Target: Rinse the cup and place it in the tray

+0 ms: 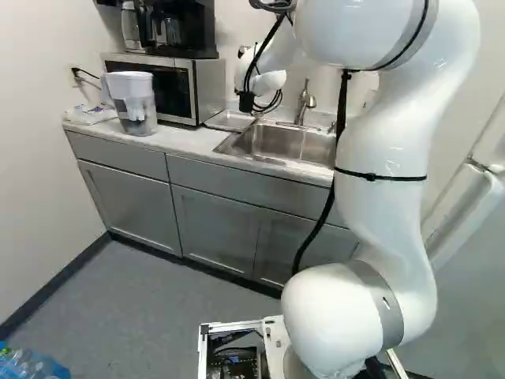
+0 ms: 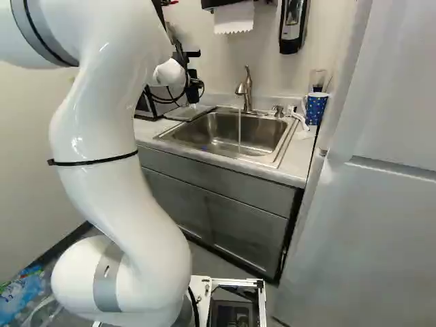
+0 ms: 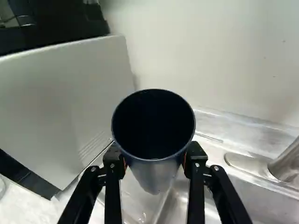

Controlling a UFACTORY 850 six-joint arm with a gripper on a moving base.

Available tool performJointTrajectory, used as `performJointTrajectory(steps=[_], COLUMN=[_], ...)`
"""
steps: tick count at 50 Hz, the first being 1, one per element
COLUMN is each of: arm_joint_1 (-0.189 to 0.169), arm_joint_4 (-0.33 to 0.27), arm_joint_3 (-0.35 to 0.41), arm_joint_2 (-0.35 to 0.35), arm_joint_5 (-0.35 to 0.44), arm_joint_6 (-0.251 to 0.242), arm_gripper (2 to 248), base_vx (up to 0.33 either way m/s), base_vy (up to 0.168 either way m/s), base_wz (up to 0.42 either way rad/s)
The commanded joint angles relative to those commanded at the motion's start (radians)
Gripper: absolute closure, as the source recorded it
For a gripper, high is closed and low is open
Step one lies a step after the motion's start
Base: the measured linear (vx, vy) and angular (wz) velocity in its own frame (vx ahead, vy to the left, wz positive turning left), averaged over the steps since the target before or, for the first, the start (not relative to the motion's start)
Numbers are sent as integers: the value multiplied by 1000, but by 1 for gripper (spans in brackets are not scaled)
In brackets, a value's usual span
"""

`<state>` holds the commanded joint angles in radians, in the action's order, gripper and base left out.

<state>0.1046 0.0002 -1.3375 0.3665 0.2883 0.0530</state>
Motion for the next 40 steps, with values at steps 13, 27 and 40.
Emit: performJointTrajectory(steps=[13,27,40], arm_joint_1=[7,16,25], arm_joint_4=[-13,-31,-52], arm_joint_3=[-42,-89,-134], arm_joint_2=[57,120,163], arm_joint_5=[-30,-32,-23], arm_joint_6=[0,0,0], arm_gripper=[124,124,124], base_vx=[0,0,0], base_vy=[0,0,0], base_wz=[0,0,0])
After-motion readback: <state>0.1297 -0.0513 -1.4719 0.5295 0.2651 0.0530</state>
